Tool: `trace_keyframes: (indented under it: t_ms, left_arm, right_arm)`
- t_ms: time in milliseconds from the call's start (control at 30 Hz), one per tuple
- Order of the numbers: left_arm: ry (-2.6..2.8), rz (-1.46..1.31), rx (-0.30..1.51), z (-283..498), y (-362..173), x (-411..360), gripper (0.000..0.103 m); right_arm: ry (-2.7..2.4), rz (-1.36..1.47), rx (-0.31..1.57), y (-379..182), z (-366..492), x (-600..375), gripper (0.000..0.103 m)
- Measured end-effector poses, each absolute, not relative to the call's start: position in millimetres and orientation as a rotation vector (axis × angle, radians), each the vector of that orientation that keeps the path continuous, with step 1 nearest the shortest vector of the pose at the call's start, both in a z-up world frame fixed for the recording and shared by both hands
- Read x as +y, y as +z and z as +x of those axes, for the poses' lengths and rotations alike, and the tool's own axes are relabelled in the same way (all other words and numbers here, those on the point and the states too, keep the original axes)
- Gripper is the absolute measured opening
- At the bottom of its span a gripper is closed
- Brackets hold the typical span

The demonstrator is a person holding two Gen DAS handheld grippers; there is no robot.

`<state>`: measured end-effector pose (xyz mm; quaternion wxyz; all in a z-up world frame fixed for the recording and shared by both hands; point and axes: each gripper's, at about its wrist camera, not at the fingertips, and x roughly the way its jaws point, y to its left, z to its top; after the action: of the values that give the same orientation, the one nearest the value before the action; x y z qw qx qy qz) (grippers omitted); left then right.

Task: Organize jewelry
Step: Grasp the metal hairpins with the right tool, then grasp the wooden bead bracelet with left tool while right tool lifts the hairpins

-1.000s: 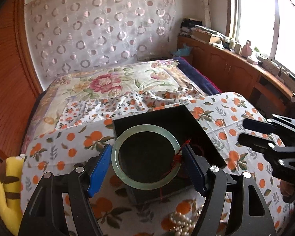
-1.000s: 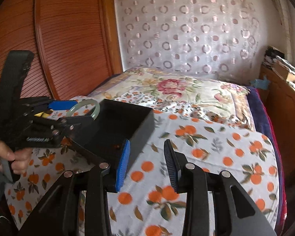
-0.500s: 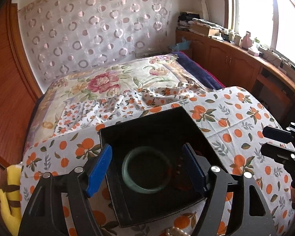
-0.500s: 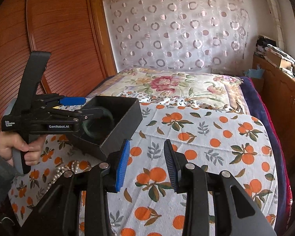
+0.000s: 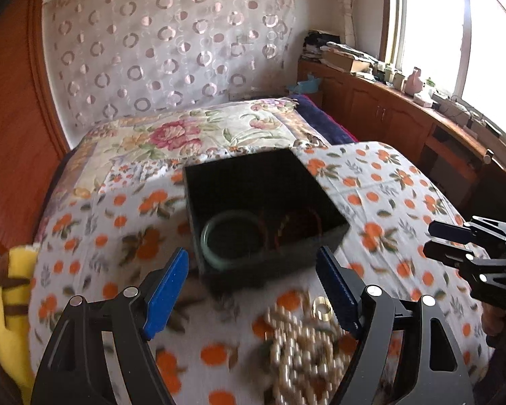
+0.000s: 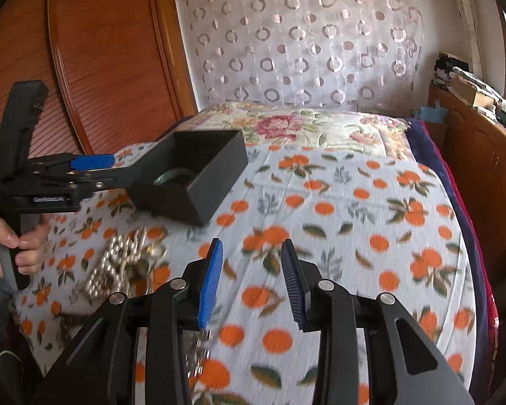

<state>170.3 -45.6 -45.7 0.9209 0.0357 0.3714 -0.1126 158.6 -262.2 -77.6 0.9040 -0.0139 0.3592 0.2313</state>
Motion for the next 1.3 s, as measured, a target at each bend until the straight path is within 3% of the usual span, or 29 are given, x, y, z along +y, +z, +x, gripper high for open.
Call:
trace_keyframes:
  t_ms: [600, 733, 800, 867, 1300]
  left_arm:
    - [-0.235, 0.035, 0.8, 84, -73, -32, 0.075]
    - [-0.242, 0.033, 0.794, 74, -73, -34, 0.075]
    - [-0.245, 0.032, 0.791, 71, -73, -36, 0.075]
    - [-0.248, 0.03, 0.785, 68, -72, -36, 0.075]
    - [-0.277, 0.034, 0.789, 42, -76, -42, 0.075]
  right_arm:
    - [0.495, 0.003, 0.887, -111, 120, -247, 0.038]
    - [0.5, 0.004, 0.88, -109, 117, -249, 0.015]
    - [0.49, 0.005, 0.87, -106, 115, -252, 0.013]
    - [0.49, 0.025, 0.851, -101, 113, -257, 0.003]
    - [0.381, -0.041, 0.761, -85, 97, -272, 0.002]
